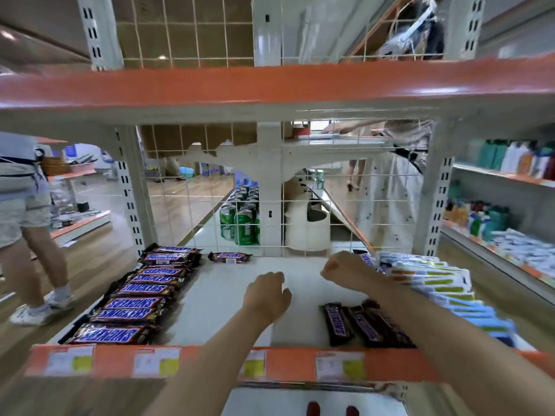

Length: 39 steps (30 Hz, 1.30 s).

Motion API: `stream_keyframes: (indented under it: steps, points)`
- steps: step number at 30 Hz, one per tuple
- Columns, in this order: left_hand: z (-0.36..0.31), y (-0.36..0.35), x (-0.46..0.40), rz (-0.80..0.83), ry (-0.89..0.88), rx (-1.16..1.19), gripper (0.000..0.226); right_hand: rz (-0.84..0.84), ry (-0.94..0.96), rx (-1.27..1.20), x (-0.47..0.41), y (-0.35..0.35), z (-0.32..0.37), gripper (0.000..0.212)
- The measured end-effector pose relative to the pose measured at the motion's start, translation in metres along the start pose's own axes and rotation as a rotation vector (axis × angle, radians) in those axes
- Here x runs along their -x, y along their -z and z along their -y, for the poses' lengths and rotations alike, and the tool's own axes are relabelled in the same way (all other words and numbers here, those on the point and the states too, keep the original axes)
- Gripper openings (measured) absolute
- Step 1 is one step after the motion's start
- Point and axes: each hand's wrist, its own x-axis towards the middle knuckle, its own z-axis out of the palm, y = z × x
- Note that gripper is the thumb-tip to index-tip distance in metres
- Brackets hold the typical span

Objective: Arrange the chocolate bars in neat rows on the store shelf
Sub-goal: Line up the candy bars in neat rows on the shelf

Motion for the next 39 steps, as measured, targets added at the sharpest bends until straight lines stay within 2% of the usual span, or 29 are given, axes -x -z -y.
stream_keyframes:
  steps: [5,14,17,26,30,33,36,39]
  points:
    - [-0.012,0.003,0.020,-0.024,0.008,-0.007,0.034,0.069,-0.105,-0.009,0.032,0.008,-0.009,0.033]
    - [-0.011,0.019,0.043,-0.071,0.049,-0.009,0.034,0.254,-0.156,0.198,0.073,0.001,0.011,0.047]
    - [-0.009,0.024,0.046,-0.087,0.040,-0.003,0.036,0.263,-0.136,0.290,0.078,-0.006,0.015,0.050]
    - [0.010,0.036,0.054,-0.146,-0.022,-0.097,0.037,0.008,-0.059,0.441,0.068,-0.020,0.027,0.042]
    - [0.023,0.042,0.059,-0.188,-0.137,-0.296,0.041,-0.321,0.180,0.628,0.063,-0.019,0.036,0.036]
    - [0.034,0.045,0.060,-0.235,-0.191,-0.313,0.049,-0.524,0.409,0.712,0.058,-0.017,0.040,0.028]
    - [0.041,0.046,0.061,-0.266,-0.200,-0.266,0.061,-0.602,0.570,0.723,0.050,-0.021,0.042,0.032]
    - [0.046,0.045,0.061,-0.297,-0.220,-0.287,0.069,-0.639,0.710,0.748,0.046,-0.031,0.048,0.026]
